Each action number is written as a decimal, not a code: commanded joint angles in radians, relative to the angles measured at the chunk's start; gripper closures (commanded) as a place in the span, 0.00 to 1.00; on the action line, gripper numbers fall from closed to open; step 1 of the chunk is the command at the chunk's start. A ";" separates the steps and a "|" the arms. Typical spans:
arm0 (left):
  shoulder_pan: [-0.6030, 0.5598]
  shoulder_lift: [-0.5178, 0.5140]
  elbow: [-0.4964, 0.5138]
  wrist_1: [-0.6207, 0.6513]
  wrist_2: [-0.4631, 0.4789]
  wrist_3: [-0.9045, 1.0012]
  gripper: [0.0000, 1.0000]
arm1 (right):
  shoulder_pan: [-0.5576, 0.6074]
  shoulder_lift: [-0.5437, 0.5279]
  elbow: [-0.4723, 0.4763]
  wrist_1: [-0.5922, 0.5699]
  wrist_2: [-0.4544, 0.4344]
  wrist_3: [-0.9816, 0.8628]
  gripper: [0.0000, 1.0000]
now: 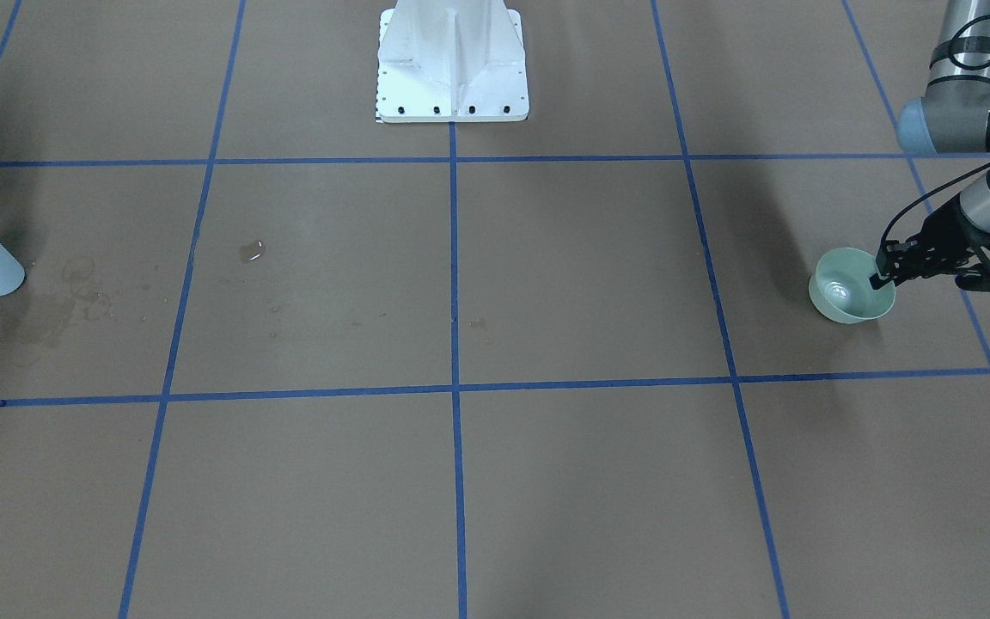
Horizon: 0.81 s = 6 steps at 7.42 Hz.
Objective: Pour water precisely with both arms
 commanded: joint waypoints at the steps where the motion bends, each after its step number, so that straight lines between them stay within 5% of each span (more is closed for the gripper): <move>1: -0.003 0.001 -0.025 0.006 -0.009 -0.006 1.00 | 0.000 0.000 -0.001 0.000 -0.001 0.001 0.00; 2: -0.008 0.001 -0.089 0.061 -0.069 -0.009 1.00 | 0.000 0.002 -0.001 0.000 -0.001 0.000 0.00; 4: -0.055 -0.045 -0.331 0.417 -0.134 -0.010 1.00 | 0.000 0.000 0.002 -0.003 -0.001 0.001 0.00; 6: -0.054 -0.280 -0.459 0.816 -0.131 -0.059 1.00 | 0.000 0.000 0.002 -0.003 -0.001 0.001 0.00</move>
